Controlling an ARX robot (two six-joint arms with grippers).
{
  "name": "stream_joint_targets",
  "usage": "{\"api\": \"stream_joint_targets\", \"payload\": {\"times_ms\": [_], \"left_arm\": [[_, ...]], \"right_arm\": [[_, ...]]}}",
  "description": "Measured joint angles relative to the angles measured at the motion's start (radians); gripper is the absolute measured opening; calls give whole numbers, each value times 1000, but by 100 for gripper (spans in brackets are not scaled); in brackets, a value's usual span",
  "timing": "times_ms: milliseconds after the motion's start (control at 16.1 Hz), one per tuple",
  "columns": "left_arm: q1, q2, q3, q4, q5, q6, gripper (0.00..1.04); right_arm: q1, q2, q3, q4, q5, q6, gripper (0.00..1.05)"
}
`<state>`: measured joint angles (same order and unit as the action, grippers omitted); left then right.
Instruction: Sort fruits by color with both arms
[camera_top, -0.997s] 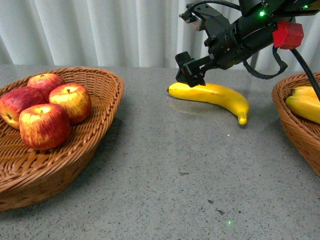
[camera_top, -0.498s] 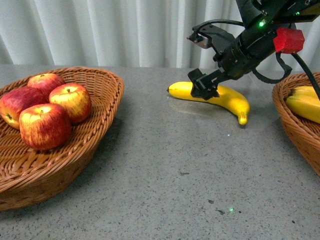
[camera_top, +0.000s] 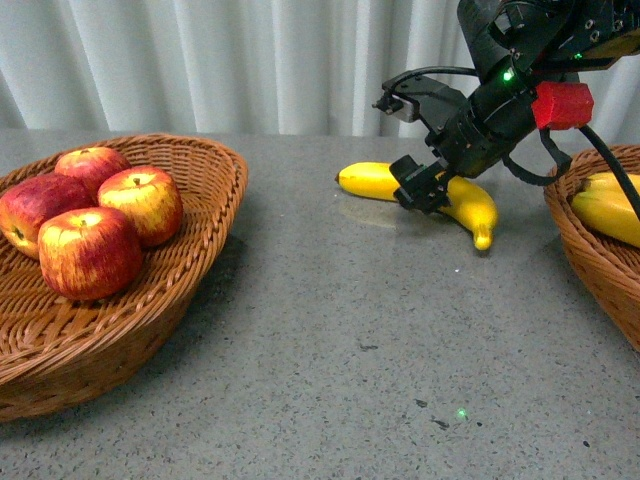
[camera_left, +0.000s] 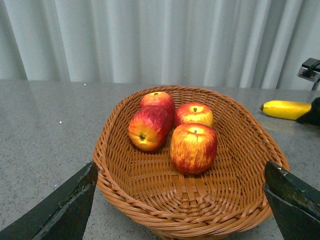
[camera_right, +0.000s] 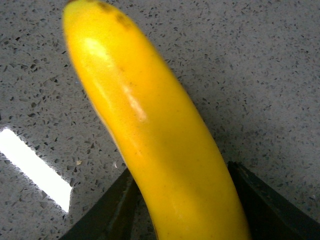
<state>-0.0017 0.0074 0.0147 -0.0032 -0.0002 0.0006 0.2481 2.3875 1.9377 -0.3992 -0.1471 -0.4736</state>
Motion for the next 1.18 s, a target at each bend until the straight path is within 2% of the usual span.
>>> {"api": "stream_joint_targets", "payload": {"times_ms": [125,187,312,436,561,623,810,997,1121,1184], "left_arm": [[0,0,0,0,0,0,98],[0,0,0,0,0,0,98],[0,0,0,0,0,0,98],[0,0,0,0,0,0,98],[0,0,0,0,0,0,98],[0,0,0,0,0,0,98],[0,0,0,0,0,0,98],[0,0,0,0,0,0,98],[0,0,0,0,0,0,98],[0,0,0,0,0,0,98]], "right_arm": [[-1,0,0,31,-35,41,39],[-2,-6,-1,47,-67,74,36],[-22,-58,-42,136,-179,203,36],[-65,-180,-138,287,-308,378,36],[-141,-340,-277,439,-349,549,36],[-198,-428,-364,462,-346,581,35],[-357,-573,-615,521,-328,508,35],[-516,-700,-838,529,-382,288,35],[-584,-770,-922,510,-421,167,35],[-589,-793,-961,491,-426,116,35]]}}
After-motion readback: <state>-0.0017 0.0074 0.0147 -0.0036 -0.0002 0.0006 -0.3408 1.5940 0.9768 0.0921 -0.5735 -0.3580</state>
